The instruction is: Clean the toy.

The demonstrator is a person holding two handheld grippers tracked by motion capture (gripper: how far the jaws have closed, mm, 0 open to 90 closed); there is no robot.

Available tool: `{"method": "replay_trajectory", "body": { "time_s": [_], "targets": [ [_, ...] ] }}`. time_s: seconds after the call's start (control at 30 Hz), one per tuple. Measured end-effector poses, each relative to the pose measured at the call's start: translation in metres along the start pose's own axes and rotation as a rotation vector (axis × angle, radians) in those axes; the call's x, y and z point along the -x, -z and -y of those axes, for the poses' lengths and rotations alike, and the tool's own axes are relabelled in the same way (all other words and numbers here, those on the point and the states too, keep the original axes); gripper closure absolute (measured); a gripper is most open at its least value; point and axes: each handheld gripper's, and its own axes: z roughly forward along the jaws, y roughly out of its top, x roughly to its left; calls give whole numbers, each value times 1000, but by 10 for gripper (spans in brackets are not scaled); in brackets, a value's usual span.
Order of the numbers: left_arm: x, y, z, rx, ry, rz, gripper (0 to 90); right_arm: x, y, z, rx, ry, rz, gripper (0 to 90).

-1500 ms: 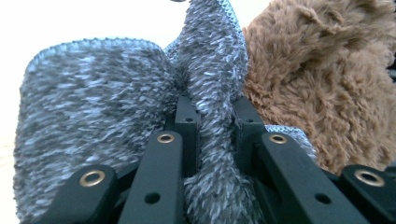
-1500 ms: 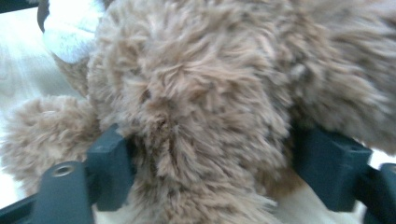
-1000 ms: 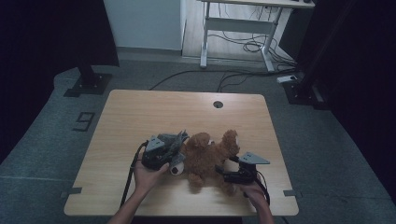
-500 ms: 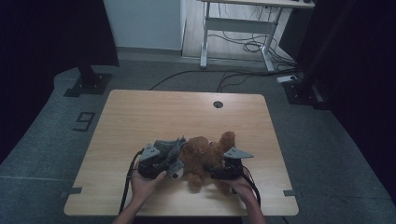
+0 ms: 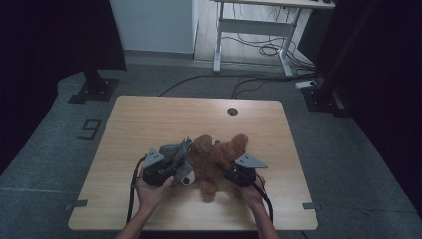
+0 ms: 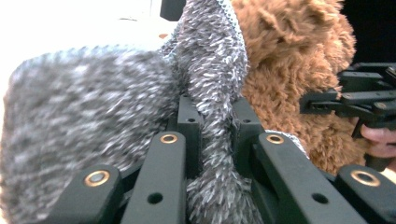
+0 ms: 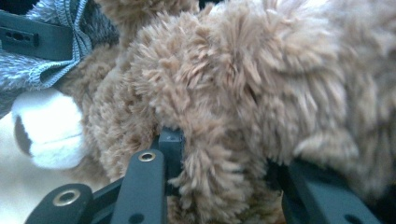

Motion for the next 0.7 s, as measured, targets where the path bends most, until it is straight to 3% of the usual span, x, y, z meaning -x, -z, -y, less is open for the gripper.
{"method": "replay_trajectory", "body": {
  "time_s": [0.13,0.2,0.3,0.43,0.57,0.7],
  "targets": [
    [-13,-13,-15,10,40,-12,781,5,-14,-15,59,52,51,625],
    [-17,-19,-17,-2,54,-11,781,10,-21,-21,70,115,69,613],
    [-16,-22,-13,-31,46,3,780,16,-21,-17,44,150,40,583],
    [0,-19,2,-47,8,28,777,23,-7,7,-3,117,-15,548],
    [12,-13,11,-55,-2,37,775,22,6,21,-17,85,-37,538],
    [16,-2,4,-49,-2,38,768,19,11,27,-19,89,-38,544]
  ]
}}
